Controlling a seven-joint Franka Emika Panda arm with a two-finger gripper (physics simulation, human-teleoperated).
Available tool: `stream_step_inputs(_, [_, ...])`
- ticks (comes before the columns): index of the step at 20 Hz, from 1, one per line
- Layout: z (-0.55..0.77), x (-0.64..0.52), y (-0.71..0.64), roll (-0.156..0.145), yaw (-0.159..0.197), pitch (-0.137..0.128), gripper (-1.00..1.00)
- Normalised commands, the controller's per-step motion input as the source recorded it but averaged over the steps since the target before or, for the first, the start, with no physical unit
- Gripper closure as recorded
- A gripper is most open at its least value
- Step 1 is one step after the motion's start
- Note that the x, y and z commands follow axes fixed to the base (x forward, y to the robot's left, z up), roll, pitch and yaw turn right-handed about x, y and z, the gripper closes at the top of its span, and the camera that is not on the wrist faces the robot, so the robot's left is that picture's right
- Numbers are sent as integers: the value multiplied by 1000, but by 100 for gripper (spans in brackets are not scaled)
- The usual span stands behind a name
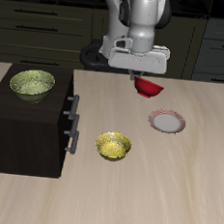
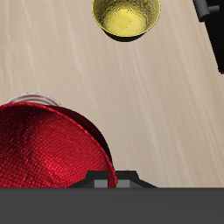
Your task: Place the red bowl on the plate
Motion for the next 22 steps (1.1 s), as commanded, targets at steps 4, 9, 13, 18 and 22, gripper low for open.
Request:
stream_step_inputs(4, [-38, -129, 85, 6, -35, 7, 100])
stream_step_inputs(9, [9, -144, 276, 31, 16, -30, 100])
stream_step_inputs(13, [72, 85, 159, 32, -3, 0, 100])
stream_step_inputs(18, [141, 95, 309, 37, -22, -19, 100])
stream_step_inputs(22, [-4, 110, 213, 11, 2, -5, 100])
